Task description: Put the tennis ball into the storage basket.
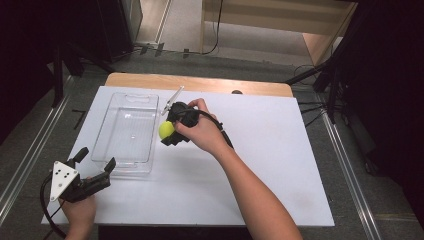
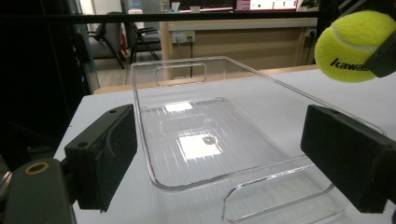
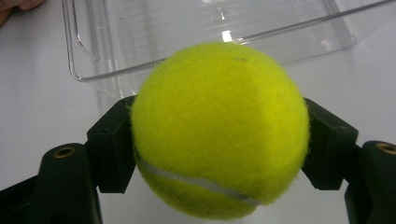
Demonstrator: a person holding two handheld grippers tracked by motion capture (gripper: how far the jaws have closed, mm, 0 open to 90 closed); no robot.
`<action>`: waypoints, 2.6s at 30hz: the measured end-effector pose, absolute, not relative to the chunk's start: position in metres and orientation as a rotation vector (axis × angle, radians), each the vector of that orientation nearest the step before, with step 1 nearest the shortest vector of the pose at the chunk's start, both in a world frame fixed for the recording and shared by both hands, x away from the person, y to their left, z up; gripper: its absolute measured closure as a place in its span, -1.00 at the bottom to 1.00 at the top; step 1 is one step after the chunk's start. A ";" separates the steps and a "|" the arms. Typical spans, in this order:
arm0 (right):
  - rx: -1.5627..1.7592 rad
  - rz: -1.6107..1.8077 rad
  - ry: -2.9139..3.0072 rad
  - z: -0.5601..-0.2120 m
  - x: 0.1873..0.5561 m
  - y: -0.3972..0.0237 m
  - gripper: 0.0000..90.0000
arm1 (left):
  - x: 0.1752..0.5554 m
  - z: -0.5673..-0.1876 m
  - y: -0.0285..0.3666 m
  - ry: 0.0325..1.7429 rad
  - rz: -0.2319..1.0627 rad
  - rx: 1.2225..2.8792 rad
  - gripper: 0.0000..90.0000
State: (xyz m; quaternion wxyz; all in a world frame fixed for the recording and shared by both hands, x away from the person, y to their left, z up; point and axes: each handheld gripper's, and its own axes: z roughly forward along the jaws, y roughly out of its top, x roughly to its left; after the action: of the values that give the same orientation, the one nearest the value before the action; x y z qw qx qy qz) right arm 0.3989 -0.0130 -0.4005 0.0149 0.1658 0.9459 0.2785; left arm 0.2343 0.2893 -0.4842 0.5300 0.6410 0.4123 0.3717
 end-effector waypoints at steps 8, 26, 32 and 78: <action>0.487 0.872 2.952 -0.397 0.398 -0.003 -0.47 | 0.234 -0.484 0.289 0.984 0.886 1.523 -0.75; 0.416 0.891 2.961 -0.392 0.396 0.021 -0.47 | 0.234 -0.484 0.289 0.985 0.885 1.526 -0.75; 0.427 0.890 2.969 -0.394 0.395 0.026 -0.47 | 0.235 -0.484 0.291 0.989 0.879 1.513 -0.75; 0.318 0.768 3.045 -0.416 0.394 0.089 -0.47 | 0.234 -0.484 0.292 0.980 0.880 1.513 -0.75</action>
State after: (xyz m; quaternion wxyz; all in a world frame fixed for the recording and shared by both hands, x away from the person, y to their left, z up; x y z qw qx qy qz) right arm 0.3940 0.0893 -0.4160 -0.0074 0.1006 0.9647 0.2433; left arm 0.2343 0.2919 -0.4838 0.5377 0.6361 0.4118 0.3697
